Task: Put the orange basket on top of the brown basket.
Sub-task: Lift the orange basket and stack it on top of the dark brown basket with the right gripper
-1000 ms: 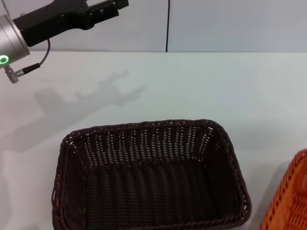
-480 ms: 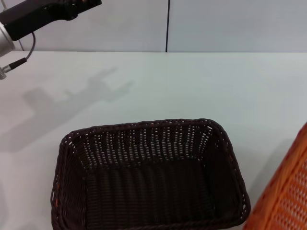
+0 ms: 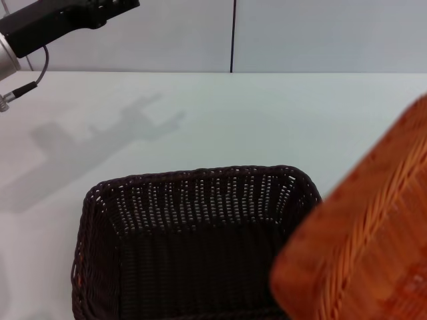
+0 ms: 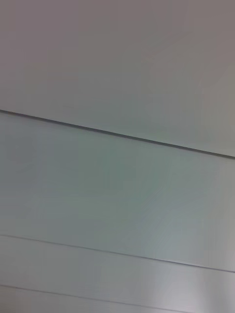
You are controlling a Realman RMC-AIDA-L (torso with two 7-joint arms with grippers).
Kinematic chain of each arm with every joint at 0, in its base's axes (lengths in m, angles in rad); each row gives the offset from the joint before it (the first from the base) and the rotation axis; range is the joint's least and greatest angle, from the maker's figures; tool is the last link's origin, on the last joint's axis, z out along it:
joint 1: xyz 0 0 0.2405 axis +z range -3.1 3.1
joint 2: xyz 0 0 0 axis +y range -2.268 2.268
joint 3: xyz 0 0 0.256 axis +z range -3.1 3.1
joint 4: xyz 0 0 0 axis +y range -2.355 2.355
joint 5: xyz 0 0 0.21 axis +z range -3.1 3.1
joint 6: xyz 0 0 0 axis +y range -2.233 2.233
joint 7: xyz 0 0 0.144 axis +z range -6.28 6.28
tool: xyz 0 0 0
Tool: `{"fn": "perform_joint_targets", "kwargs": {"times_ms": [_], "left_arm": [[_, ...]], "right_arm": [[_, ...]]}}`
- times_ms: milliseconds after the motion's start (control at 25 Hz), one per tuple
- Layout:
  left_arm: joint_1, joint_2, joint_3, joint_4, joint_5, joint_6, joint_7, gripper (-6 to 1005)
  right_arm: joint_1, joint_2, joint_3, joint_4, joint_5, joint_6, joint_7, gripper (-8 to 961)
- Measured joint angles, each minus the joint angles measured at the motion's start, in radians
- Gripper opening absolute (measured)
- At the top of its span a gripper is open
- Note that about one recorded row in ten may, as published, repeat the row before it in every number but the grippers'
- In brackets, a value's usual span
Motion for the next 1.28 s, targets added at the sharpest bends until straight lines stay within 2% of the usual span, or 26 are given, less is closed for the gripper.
{"fn": "perform_joint_targets", "kwargs": {"times_ms": [120, 160, 200, 240, 280, 320, 360, 400, 520, 560, 600, 680, 720, 760, 880, 920, 1160, 1280], "left_arm": [[0.002, 0.000, 0.000, 0.001, 0.000, 0.001, 0.000, 842], [0.002, 0.000, 0.000, 0.001, 0.000, 0.001, 0.000, 842], [0.002, 0.000, 0.000, 0.001, 0.000, 0.001, 0.000, 842], [0.002, 0.000, 0.000, 0.001, 0.000, 0.001, 0.000, 842], [0.003, 0.000, 0.000, 0.001, 0.000, 0.000, -0.001, 842], [0.003, 0.000, 0.000, 0.001, 0.000, 0.000, -0.001, 842], [0.003, 0.000, 0.004, 0.001, 0.000, -0.005, -0.005, 842], [0.003, 0.000, 0.005, 0.001, 0.000, -0.006, -0.006, 842], [0.003, 0.000, 0.009, 0.000, 0.000, -0.009, -0.009, 842], [0.003, 0.000, 0.010, 0.000, 0.000, -0.009, -0.009, 842], [0.003, 0.000, 0.010, 0.000, 0.000, -0.009, -0.009, 842], [0.003, 0.000, 0.011, 0.002, 0.001, -0.009, -0.009, 842], [0.003, 0.000, 0.011, 0.002, 0.001, -0.009, -0.009, 842], [-0.002, 0.000, 0.011, 0.012, 0.003, -0.009, -0.009, 842], [-0.013, 0.000, 0.014, 0.029, 0.005, -0.009, -0.009, 842], [-0.013, 0.000, 0.014, 0.029, 0.005, -0.009, -0.009, 842], [-0.031, 0.009, 0.038, 0.060, 0.007, -0.008, -0.006, 842], [-0.038, 0.010, 0.049, 0.072, 0.008, -0.004, -0.003, 842]], "right_arm": [[-0.019, 0.062, 0.008, 0.013, 0.047, 0.005, -0.043, 152], [-0.028, 0.108, 0.030, 0.015, 0.050, 0.014, -0.068, 153], [-0.028, 0.108, 0.030, 0.015, 0.050, 0.014, -0.068, 153], [-0.030, 0.131, 0.039, 0.021, 0.051, 0.015, -0.079, 153], [-0.034, 0.170, 0.051, 0.037, 0.057, 0.017, -0.097, 153], [-0.034, 0.170, 0.051, 0.037, 0.057, 0.017, -0.097, 153], [-0.042, 0.220, 0.061, 0.052, 0.063, 0.026, -0.127, 153], [-0.042, 0.220, 0.061, 0.052, 0.063, 0.026, -0.127, 153], [-0.061, 0.288, 0.086, 0.085, 0.067, 0.053, -0.192, 153], [-0.073, 0.309, 0.103, 0.133, 0.077, 0.064, -0.243, 154], [-0.073, 0.309, 0.103, 0.133, 0.077, 0.064, -0.243, 154], [-0.087, 0.321, 0.115, 0.258, 0.100, 0.073, -0.332, 154], [-0.087, 0.321, 0.115, 0.258, 0.100, 0.073, -0.332, 154], [-0.090, 0.329, 0.117, 0.338, 0.105, 0.076, -0.384, 154], [-0.101, 0.350, 0.132, 0.408, 0.106, 0.080, -0.446, 154], [-0.101, 0.350, 0.132, 0.408, 0.106, 0.080, -0.446, 155], [-0.128, 0.358, 0.141, 0.624, 0.107, 0.142, -0.648, 155], [-0.129, 0.359, 0.141, 0.677, 0.107, 0.164, -0.699, 155]]}}
